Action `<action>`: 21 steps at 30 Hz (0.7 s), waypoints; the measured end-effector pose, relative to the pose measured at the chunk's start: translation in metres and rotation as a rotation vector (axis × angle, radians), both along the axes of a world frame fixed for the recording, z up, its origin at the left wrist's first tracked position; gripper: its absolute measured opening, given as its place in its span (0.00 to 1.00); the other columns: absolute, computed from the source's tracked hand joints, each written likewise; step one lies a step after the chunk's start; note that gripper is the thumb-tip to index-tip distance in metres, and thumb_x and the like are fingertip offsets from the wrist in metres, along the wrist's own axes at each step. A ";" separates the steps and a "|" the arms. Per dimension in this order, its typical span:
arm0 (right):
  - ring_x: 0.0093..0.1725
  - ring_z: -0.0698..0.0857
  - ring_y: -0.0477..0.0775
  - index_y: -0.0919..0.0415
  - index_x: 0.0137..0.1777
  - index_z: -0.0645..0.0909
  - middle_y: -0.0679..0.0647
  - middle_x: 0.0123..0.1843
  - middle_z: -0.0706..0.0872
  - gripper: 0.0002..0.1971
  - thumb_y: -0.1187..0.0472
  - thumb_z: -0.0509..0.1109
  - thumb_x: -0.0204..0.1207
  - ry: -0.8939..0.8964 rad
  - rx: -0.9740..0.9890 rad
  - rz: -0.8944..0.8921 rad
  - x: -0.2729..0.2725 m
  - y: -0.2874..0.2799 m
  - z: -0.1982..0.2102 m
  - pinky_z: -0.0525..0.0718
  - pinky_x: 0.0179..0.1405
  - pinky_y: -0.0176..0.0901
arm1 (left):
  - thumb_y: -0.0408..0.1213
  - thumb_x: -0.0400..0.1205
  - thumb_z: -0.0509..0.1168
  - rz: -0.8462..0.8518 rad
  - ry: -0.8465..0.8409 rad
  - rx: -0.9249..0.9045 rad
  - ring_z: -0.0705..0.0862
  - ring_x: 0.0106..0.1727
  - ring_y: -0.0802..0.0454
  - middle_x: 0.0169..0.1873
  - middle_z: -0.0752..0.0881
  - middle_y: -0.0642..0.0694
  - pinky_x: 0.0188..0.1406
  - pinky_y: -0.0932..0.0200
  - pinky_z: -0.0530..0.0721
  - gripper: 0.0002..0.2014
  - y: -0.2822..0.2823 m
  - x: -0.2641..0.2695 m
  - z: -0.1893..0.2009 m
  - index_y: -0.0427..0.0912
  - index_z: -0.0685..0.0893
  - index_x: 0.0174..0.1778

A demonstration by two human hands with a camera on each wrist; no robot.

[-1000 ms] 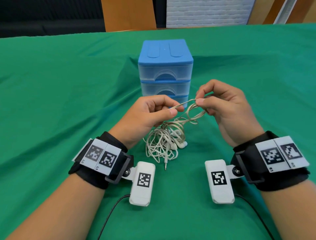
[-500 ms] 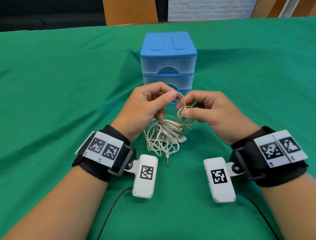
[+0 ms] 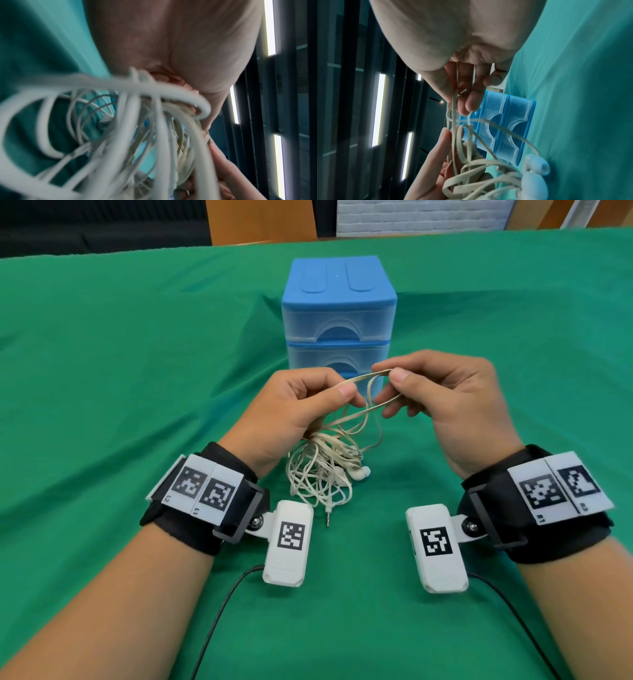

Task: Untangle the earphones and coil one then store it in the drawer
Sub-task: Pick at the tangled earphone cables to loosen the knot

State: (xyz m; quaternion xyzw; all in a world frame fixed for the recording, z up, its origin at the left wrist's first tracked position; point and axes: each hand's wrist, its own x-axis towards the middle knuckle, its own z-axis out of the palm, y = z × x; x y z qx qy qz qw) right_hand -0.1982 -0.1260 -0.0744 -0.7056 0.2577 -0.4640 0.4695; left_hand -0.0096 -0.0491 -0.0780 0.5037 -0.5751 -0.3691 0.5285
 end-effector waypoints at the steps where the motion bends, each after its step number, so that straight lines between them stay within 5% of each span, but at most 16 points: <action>1: 0.32 0.89 0.53 0.57 0.53 0.90 0.57 0.37 0.93 0.09 0.65 0.69 0.81 0.014 0.010 0.003 -0.001 0.000 0.000 0.75 0.31 0.34 | 0.37 0.86 0.65 -0.004 0.015 -0.003 0.58 0.24 0.54 0.22 0.65 0.50 0.23 0.65 0.58 0.11 0.000 0.000 0.000 0.35 0.89 0.45; 6: 0.30 0.88 0.51 0.59 0.51 0.89 0.56 0.37 0.93 0.07 0.70 0.72 0.79 0.038 0.076 0.069 -0.001 0.000 -0.002 0.76 0.29 0.34 | 0.36 0.89 0.61 0.003 0.128 0.022 0.54 0.26 0.52 0.27 0.59 0.44 0.21 0.65 0.55 0.12 0.000 0.001 0.002 0.38 0.88 0.49; 14: 0.27 0.83 0.47 0.62 0.43 0.83 0.52 0.30 0.88 0.10 0.65 0.80 0.65 -0.002 0.160 0.204 0.001 0.003 -0.003 0.78 0.30 0.34 | 0.36 0.85 0.65 -0.015 0.077 0.001 0.63 0.20 0.61 0.23 0.73 0.54 0.20 0.67 0.60 0.10 0.002 0.002 0.003 0.35 0.87 0.57; 18: 0.28 0.83 0.51 0.60 0.41 0.81 0.50 0.29 0.87 0.10 0.66 0.81 0.68 0.005 0.185 0.209 0.001 0.002 -0.004 0.76 0.36 0.49 | 0.36 0.84 0.67 -0.013 -0.010 -0.036 0.65 0.22 0.63 0.21 0.72 0.58 0.21 0.71 0.63 0.08 0.003 -0.004 0.001 0.35 0.89 0.49; 21: 0.29 0.81 0.49 0.59 0.41 0.82 0.50 0.29 0.87 0.07 0.64 0.79 0.69 0.000 0.227 0.209 0.002 0.001 -0.006 0.75 0.36 0.48 | 0.39 0.85 0.67 -0.012 0.054 -0.014 0.62 0.22 0.57 0.25 0.72 0.50 0.20 0.66 0.59 0.08 0.001 -0.002 -0.001 0.42 0.89 0.45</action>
